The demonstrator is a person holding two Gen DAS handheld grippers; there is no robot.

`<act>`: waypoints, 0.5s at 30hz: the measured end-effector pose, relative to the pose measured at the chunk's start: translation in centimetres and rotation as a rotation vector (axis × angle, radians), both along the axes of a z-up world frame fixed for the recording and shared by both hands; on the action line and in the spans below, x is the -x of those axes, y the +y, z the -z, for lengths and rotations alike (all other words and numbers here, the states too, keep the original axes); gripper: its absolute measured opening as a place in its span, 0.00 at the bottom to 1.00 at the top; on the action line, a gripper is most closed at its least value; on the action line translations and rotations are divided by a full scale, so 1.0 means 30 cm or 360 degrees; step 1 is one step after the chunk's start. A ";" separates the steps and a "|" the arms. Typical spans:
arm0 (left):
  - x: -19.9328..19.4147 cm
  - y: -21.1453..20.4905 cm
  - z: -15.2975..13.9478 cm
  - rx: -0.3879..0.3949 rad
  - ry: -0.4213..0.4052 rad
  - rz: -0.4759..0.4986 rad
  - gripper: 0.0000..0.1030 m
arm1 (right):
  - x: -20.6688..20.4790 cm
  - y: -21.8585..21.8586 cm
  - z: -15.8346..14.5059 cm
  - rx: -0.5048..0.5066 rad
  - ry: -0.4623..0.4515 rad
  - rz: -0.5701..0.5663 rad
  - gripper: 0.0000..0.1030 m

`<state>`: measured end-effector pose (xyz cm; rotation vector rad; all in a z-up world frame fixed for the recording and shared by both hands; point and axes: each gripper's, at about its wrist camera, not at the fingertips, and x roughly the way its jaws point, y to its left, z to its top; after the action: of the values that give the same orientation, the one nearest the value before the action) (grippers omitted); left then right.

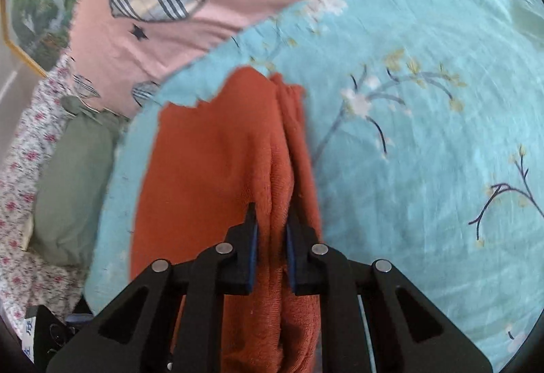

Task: Fold small clothes

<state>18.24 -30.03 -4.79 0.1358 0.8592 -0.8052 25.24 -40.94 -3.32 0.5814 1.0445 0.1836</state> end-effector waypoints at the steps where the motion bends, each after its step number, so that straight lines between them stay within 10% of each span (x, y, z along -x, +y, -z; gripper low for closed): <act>1: -0.003 0.005 0.010 -0.0005 0.0021 -0.0006 0.12 | 0.002 -0.002 0.012 -0.0001 0.0007 0.0011 0.15; 10: 0.070 0.220 -0.046 0.0107 0.0133 -0.0041 0.42 | 0.121 -0.029 -0.059 -0.0068 -0.0079 0.0163 0.26; 15: 0.077 0.410 -0.087 0.0130 0.0119 -0.0276 0.64 | 0.177 -0.027 -0.054 -0.0174 -0.0072 0.0159 0.55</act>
<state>15.94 -17.74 -2.18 -0.0404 0.8941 -0.6848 19.93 -41.76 -1.71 0.7239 0.9636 0.1662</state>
